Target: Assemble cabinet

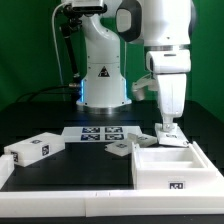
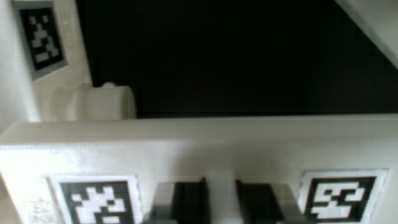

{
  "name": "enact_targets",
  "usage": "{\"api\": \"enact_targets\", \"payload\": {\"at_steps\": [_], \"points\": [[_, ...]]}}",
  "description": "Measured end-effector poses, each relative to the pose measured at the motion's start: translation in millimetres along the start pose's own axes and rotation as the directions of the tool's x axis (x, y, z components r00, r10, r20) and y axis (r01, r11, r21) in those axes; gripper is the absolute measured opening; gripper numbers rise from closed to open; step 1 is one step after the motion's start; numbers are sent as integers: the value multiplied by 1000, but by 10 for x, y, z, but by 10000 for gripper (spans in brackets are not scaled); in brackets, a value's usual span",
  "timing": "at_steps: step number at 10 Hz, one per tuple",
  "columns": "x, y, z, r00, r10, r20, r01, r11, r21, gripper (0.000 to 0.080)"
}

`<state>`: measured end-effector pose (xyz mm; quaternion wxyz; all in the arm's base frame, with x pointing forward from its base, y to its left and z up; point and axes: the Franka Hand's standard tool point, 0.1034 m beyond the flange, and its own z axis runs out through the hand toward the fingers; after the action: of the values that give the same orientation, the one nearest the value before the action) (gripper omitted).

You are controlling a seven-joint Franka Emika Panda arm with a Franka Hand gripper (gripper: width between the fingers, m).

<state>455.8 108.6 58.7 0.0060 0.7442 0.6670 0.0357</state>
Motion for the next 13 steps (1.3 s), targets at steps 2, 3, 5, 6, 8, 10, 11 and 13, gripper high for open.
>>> {"api": "enact_targets", "payload": {"at_steps": [2, 3, 5, 6, 8, 10, 11, 13], "points": [[-7, -48, 16, 1000, 3, 2, -3, 1000, 6, 69], [22, -61, 17, 1000, 2, 1, -2, 1000, 7, 69], [101, -93, 24, 1000, 0, -1, 0, 1000, 10, 69], [122, -100, 29, 1000, -4, -2, 4, 1000, 10, 69], [110, -60, 15, 1000, 0, 0, 0, 1000, 8, 69], [33, 2, -1, 1000, 15, 8, -15, 1000, 12, 69], [9, 25, -8, 1000, 21, 10, -21, 1000, 12, 69], [0, 37, -11, 999, 36, 14, -36, 999, 15, 69]]}}
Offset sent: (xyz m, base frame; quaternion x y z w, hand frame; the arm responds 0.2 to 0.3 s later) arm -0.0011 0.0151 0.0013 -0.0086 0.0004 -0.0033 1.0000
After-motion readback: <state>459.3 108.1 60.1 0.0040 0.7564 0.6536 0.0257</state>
